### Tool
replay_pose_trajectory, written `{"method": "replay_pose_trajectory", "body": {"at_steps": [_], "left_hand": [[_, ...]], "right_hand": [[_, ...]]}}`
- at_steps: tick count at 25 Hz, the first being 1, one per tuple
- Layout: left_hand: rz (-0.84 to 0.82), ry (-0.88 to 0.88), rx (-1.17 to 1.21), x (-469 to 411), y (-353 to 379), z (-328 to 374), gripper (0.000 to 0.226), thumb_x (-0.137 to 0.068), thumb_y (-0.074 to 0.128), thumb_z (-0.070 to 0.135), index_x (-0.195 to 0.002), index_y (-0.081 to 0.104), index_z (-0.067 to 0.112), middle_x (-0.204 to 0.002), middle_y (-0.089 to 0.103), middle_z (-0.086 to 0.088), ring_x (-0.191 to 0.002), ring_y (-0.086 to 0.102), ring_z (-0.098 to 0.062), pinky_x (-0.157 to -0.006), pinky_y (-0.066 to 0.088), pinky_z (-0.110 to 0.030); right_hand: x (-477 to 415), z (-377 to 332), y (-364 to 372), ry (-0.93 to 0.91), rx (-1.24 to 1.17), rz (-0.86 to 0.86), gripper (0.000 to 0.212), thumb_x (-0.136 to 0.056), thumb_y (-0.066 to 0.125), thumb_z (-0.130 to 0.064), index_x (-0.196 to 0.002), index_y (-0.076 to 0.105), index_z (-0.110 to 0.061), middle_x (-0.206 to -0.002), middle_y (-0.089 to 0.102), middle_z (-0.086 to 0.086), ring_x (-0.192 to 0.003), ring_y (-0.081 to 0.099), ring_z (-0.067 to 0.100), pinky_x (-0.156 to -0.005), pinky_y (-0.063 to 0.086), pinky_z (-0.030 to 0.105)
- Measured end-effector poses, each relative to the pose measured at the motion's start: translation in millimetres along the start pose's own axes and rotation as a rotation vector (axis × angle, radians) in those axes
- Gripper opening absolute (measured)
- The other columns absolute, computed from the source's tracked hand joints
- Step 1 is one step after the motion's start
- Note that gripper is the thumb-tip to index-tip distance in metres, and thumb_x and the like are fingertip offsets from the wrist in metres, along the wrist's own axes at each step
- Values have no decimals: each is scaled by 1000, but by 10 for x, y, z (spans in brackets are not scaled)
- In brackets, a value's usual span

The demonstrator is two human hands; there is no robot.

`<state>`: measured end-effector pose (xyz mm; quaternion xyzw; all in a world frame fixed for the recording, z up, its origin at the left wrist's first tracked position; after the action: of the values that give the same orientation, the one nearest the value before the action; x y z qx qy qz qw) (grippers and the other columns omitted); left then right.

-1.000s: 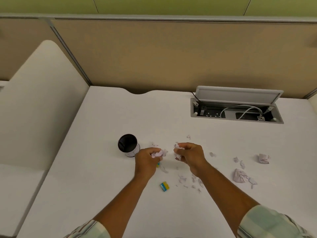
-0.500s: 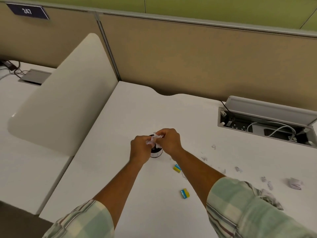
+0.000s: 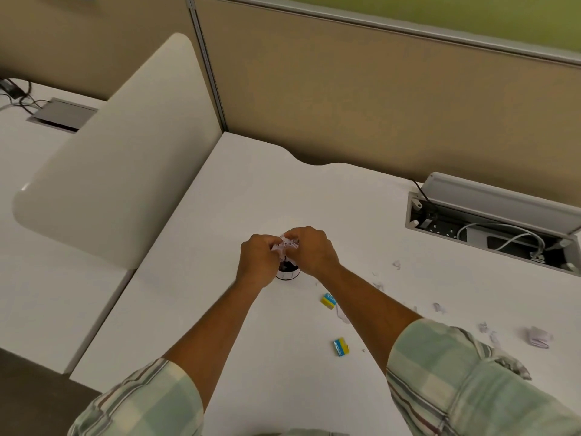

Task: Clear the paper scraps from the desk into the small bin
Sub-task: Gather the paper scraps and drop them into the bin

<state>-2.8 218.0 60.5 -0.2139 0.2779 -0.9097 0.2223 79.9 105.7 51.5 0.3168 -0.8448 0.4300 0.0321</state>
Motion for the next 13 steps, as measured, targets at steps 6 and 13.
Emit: {"method": "replay_pose_trajectory", "body": {"at_steps": [6,13], "left_hand": [[58,-44,47,65,-36,9,27,-92,55,-2,-100,78,7,-85,68,3,-79,61,-18,-69,47,-22],[113,-130,96,44,-61,-77,35,-93,56,-3,-123,71,6,-121,73,-11,-112,69,-25,-90,48,-23]], "right_hand": [[51,70,-41,11,38,0,31,-86,68,-22,-116,73,-27,-118,73,-1,-102,69,25,-84,57,37],[57,128,-61,32,-12,10,43,-90,70,-25,-132,63,-23,-136,64,4,-117,65,26,-96,55,40]]}}
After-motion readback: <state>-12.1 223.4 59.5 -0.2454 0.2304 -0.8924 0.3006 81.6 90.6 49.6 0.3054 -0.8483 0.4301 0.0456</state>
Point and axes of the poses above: each hand's wrist, its own x-axis away from the middle knuckle, its own y-axis out of the palm, z = x × y, the point moved 6 cm from there along -x, towards the middle knuckle
